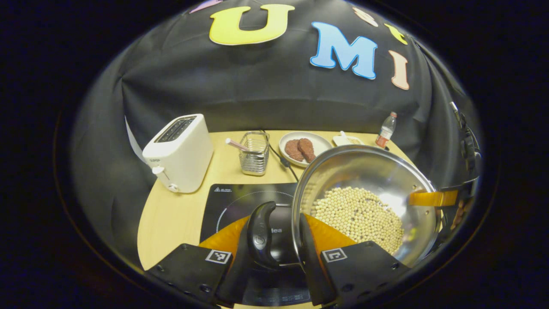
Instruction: First push the handle of the pot to place it horizontally, then grasp the pot with both hands and set it on the induction cooktop.
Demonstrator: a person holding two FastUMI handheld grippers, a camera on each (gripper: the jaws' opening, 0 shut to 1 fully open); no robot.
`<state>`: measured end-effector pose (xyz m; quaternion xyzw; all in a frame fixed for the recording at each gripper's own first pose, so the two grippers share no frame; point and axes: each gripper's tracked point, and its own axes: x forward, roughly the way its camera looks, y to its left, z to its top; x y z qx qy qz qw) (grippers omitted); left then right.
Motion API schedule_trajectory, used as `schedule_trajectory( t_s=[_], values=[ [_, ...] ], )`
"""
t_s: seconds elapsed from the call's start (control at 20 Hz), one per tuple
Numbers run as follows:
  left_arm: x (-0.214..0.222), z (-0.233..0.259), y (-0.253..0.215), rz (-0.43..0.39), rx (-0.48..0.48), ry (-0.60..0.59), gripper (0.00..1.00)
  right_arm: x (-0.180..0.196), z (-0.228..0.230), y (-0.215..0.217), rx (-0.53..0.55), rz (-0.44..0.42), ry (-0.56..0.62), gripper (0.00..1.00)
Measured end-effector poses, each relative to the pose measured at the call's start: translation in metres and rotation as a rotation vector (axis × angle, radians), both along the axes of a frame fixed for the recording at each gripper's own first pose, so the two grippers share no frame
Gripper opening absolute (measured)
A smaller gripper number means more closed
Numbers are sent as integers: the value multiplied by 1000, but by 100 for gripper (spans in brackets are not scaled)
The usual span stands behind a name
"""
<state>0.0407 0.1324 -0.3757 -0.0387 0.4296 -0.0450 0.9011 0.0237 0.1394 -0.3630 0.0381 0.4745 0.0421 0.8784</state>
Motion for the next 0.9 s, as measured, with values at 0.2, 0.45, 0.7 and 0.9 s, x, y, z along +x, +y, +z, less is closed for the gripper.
schedule_trajectory(
  t_s=[0.2,0.45,0.7,0.9],
  values=[
    [3,-6,24,8,7,7,62,2,-7,23,1,5,7,54],
    [9,-16,59,15,16,14,62,5,-19,57,10,6,19,54],
    [13,-31,90,19,19,27,59,7,-34,86,15,2,39,54],
    [18,-44,111,18,16,42,62,9,-47,107,17,-7,58,54]
  ],
)
